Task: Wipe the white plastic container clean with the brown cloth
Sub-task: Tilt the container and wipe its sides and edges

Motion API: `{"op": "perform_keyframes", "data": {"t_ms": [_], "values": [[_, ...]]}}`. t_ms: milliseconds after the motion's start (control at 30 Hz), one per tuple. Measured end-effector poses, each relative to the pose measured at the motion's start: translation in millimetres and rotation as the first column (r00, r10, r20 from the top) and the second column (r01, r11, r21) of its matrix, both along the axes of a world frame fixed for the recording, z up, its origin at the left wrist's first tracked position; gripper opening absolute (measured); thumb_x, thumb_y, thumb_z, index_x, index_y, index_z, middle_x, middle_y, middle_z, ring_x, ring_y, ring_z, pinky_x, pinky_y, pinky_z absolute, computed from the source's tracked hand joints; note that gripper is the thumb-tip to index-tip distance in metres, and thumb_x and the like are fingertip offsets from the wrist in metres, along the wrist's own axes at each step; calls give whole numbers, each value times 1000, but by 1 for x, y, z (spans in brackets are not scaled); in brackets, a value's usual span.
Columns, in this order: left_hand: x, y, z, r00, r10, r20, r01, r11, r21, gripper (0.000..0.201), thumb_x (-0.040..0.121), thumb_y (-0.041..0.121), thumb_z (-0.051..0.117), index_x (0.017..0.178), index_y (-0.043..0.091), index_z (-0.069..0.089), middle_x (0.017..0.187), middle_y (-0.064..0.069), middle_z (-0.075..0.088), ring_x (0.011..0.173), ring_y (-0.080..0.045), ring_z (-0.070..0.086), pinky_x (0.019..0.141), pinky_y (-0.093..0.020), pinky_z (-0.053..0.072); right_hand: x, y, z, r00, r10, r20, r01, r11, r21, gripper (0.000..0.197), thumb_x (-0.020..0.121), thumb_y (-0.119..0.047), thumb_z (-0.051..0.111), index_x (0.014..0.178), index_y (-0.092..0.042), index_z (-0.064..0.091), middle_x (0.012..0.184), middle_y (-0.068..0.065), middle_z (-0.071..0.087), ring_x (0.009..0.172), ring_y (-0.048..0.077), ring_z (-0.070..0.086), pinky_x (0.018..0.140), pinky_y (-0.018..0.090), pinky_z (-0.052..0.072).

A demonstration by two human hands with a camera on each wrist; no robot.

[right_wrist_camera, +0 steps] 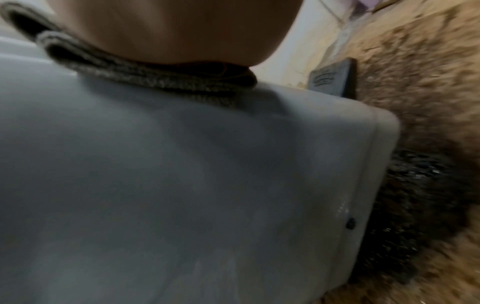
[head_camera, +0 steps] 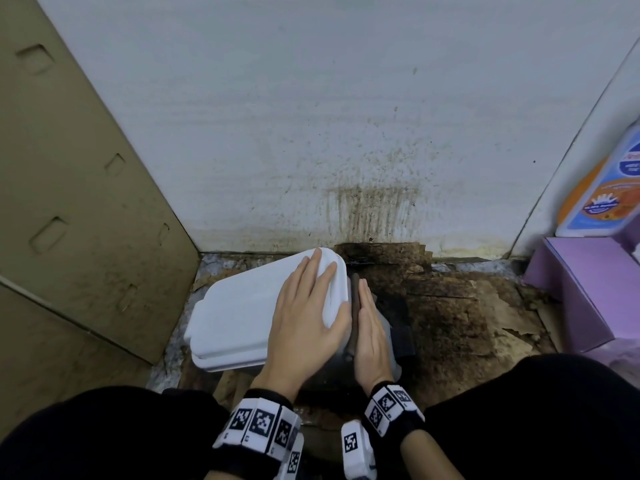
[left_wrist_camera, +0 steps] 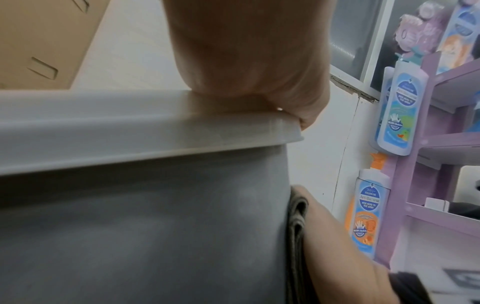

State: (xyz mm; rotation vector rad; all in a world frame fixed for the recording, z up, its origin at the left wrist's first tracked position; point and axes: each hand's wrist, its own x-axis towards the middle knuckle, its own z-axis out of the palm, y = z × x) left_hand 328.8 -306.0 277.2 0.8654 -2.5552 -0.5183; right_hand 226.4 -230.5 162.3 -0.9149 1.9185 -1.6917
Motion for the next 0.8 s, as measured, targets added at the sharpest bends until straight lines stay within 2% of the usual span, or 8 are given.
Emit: {"op": "perform_keyframes", "data": {"t_ms": [100,200,367,500,700,800], "values": [[2,-4,-1,1000,13,-14,-13,1000,6,63,96,51,43,156,35,34,170,15,12,156,-5,7,125,-30,15,-11,5,-16,998,-2,56,-2,998,66,49,108,-37,20,157,-36,19,167,-19,15,152,-6,11,129,40,9],[6,-6,1,999,26,-27,-26,999,19,64,93,52,41,155,37,35,169,17,13,155,-4,10,124,-29,15,-16,8,-21,996,8,84,-18,992,124,45,109,-35,20,153,-41,15,167,-19,13,152,-8,9,129,38,7],[12,-9,1,996,66,-56,-65,998,25,64,90,52,39,152,37,39,168,18,18,154,-5,16,123,-31,21,-9,0,-20,997,-8,80,-3,991,135,47,107,-36,19,153,-41,15,166,-20,12,149,-13,5,129,37,7],[20,-15,0,993,91,-74,-90,996,18,64,89,52,40,151,36,42,167,16,22,153,-8,22,121,-35,28,7,-14,2,997,-6,81,0,998,70,48,104,-38,17,151,-44,17,166,-21,14,152,-8,7,129,38,8],[27,-20,2,988,112,-106,-108,993,46,66,88,53,39,150,34,44,167,16,25,152,-9,26,119,-37,31,36,-32,57,990,107,89,-103,993,-54,49,107,-33,19,156,-38,23,163,-27,17,150,-11,9,127,29,8],[32,-21,2,987,111,-115,-105,993,55,65,89,53,40,151,35,43,167,17,24,152,-8,25,119,-37,32,39,-30,55,992,115,-50,-117,992,-39,51,108,-34,20,159,-34,20,166,-22,15,153,-5,9,127,30,8]]}}
